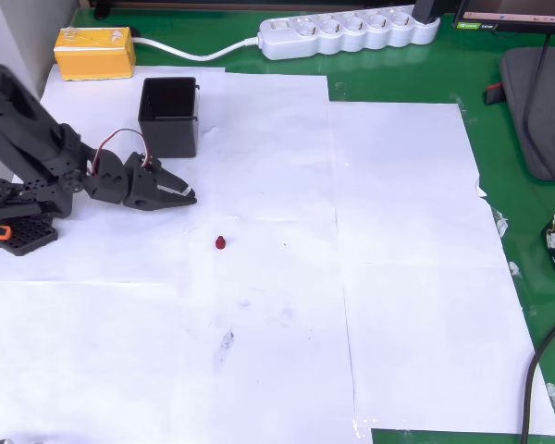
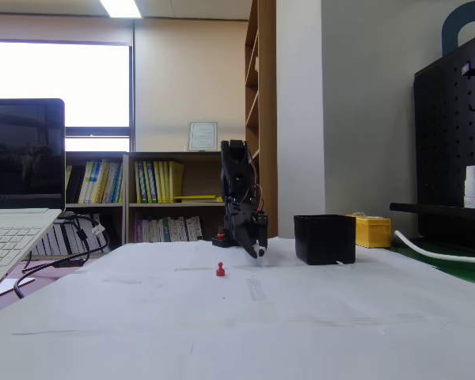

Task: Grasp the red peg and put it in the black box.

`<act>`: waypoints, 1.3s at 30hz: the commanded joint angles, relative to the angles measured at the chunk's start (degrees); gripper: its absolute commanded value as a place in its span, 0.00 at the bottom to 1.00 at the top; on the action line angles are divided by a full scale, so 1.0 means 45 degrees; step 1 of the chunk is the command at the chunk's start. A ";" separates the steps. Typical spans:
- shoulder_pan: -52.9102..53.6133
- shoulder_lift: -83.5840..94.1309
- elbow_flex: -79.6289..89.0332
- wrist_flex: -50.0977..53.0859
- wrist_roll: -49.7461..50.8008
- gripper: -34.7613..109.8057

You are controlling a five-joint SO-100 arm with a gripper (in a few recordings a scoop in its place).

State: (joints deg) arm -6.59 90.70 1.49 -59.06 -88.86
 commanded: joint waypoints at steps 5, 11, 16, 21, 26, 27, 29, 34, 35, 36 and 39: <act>0.0215 0.4434 0.0332 -0.4980 0.0137 0.24; 0.0469 0.5781 0.0918 -0.5801 0.0332 0.24; 0.0801 0.7051 0.2070 -0.5801 0.0371 0.24; 0.1016 0.8066 0.2559 -0.6660 0.0137 0.24; 0.1133 0.8457 0.2676 -0.7148 0.0254 0.24; 0.1172 0.8398 0.2656 -0.7070 0.0215 0.24; 0.1230 0.8281 0.2656 -0.6914 0.0137 0.24; 0.1465 0.8594 0.2578 -0.7441 0.0254 0.28; 0.1465 0.8750 0.2617 -0.7637 0.0332 0.28; 0.1484 0.8848 0.2637 -0.7754 0.0371 0.28; 0.1582 0.9219 0.2813 -0.8223 0.0371 0.29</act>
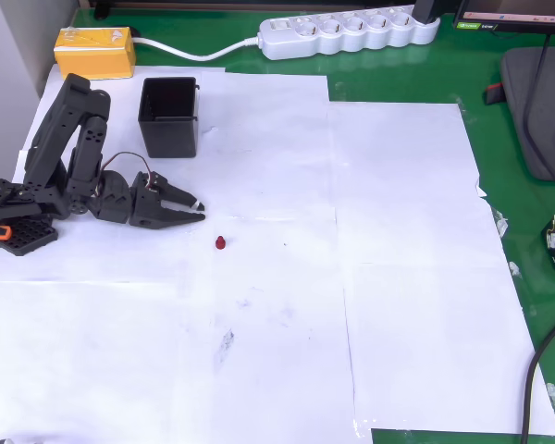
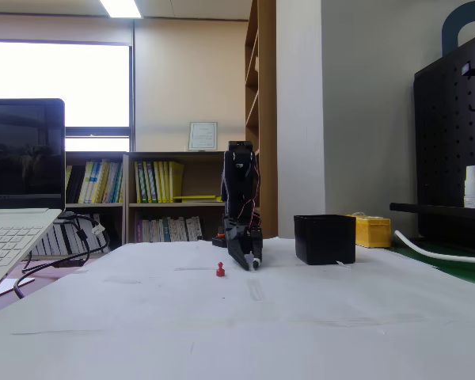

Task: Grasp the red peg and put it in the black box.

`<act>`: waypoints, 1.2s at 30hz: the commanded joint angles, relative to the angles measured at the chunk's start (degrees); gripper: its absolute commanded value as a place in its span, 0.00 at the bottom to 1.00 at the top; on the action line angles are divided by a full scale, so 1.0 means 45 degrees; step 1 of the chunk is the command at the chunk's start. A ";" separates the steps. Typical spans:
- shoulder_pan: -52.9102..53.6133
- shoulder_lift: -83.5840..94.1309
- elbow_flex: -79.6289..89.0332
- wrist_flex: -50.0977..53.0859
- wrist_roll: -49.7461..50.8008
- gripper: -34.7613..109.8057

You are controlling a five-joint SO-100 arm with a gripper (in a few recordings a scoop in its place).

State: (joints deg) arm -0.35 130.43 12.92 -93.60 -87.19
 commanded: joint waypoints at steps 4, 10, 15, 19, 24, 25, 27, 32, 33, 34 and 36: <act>0.0410 0.1016 0.1055 -0.1074 0.0098 0.30; 0.0859 0.0957 0.0957 -0.1035 0.0078 0.38; 0.1484 0.0762 0.0859 -0.0840 0.0176 0.43; 0.1875 0.0645 0.0742 -0.0742 0.0156 0.49; 0.2109 0.0586 0.0605 -0.0723 0.0117 0.52; 0.2246 0.0566 0.0605 -0.0684 0.0137 0.52; 0.2500 0.0566 0.0645 -0.0645 0.0117 0.52; 0.3125 0.0508 0.1035 -0.0391 0.0098 0.52; 0.3242 0.0469 0.1094 -0.0312 0.0117 0.52; 0.3359 0.0430 0.1133 -0.0234 0.0117 0.52; 0.3574 0.0352 0.1270 -0.0039 0.0156 0.52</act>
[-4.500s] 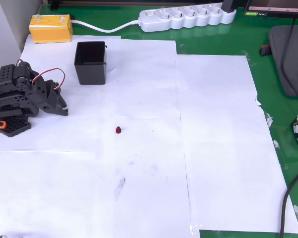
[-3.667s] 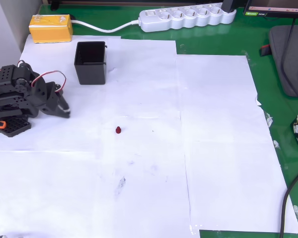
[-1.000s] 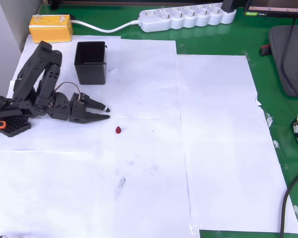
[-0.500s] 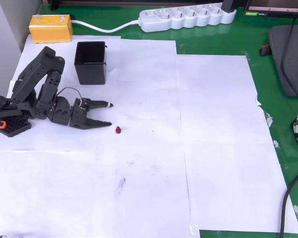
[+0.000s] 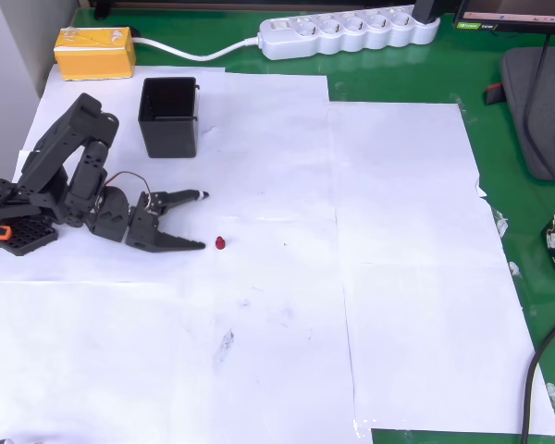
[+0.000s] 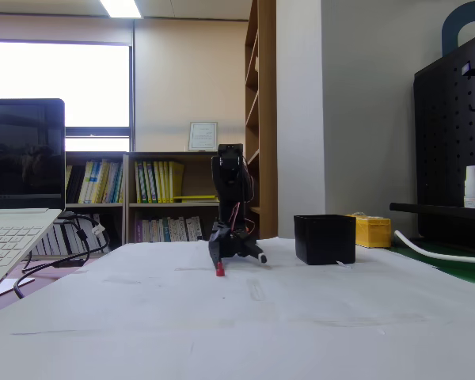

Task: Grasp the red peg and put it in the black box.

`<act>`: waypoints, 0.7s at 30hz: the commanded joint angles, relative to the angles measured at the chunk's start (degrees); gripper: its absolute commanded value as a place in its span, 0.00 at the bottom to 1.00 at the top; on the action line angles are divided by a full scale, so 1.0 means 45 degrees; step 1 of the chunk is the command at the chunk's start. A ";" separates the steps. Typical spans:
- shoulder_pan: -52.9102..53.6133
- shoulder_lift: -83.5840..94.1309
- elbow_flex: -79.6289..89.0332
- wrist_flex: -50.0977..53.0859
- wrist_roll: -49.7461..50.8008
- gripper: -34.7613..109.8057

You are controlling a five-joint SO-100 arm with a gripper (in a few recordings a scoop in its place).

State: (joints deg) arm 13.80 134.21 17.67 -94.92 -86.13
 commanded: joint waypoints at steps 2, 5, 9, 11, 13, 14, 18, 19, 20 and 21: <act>0.0625 -0.0488 0.0449 0.0371 -0.0078 0.52; 0.0879 -0.0469 0.0820 0.0547 -0.0078 0.52; 0.1074 -0.0391 0.1348 0.0723 -0.0078 0.52; 0.1035 -0.0391 0.1582 0.0918 -0.0098 0.52; 0.0938 -0.0508 0.1777 0.1211 -0.0117 0.52; 0.0898 -0.0566 0.1875 0.1387 -0.0098 0.52; 0.0605 -0.0898 0.2227 0.2129 -0.0215 0.52; 0.0527 -0.0938 0.2246 0.2207 -0.0332 0.52; 0.0449 -0.0957 0.2305 0.2246 -0.0449 0.52; 0.0371 -0.0977 0.2344 0.2305 -0.0527 0.52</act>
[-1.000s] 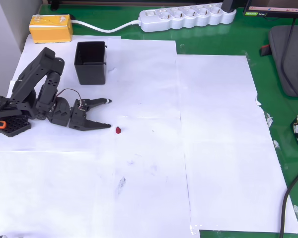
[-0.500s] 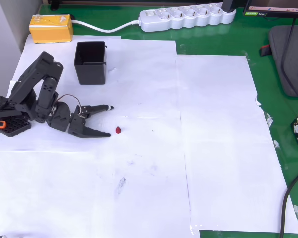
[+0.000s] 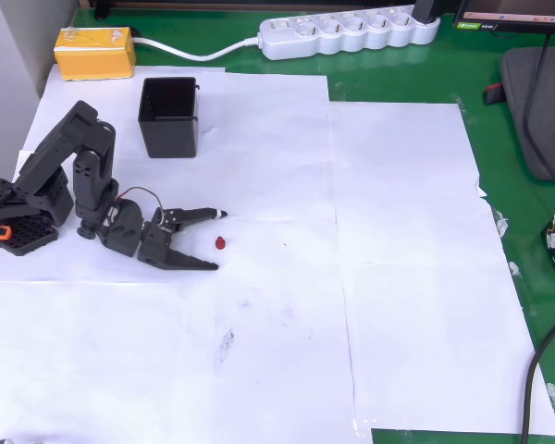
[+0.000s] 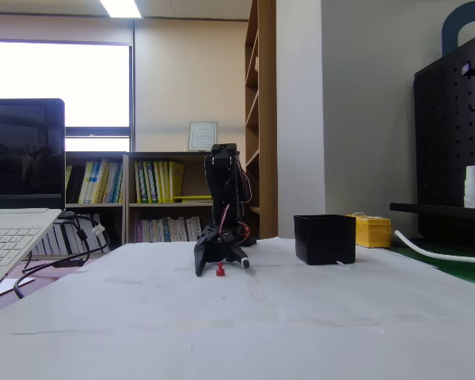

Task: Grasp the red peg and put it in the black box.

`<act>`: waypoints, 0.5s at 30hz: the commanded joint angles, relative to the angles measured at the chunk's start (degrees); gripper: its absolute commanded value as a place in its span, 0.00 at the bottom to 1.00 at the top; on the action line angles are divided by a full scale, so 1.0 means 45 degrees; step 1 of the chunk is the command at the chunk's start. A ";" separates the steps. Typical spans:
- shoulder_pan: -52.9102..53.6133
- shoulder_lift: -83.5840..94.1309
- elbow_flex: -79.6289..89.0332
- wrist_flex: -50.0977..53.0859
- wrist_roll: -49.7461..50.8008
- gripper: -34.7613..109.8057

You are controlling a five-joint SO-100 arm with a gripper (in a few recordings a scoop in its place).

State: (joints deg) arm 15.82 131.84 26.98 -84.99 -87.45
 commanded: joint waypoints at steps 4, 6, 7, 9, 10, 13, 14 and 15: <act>-0.0313 -0.0527 0.0176 0.0098 -0.0566 0.52; -0.0371 -0.0566 0.0117 0.0098 -0.0742 0.52; -0.0410 -0.0586 0.0059 0.0098 -0.0742 0.52; -0.0488 -0.0664 -0.0137 0.0078 -0.0762 0.52; -0.0508 -0.0664 -0.0313 -0.0039 -0.0762 0.52; -0.0605 -0.0684 -0.0664 -0.0273 -0.0762 0.52; -0.0645 -0.0723 -0.0762 -0.0293 -0.0762 0.52; -0.0684 -0.0742 -0.0820 -0.0293 -0.0742 0.52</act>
State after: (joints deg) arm 12.92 130.96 24.79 -85.43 -89.82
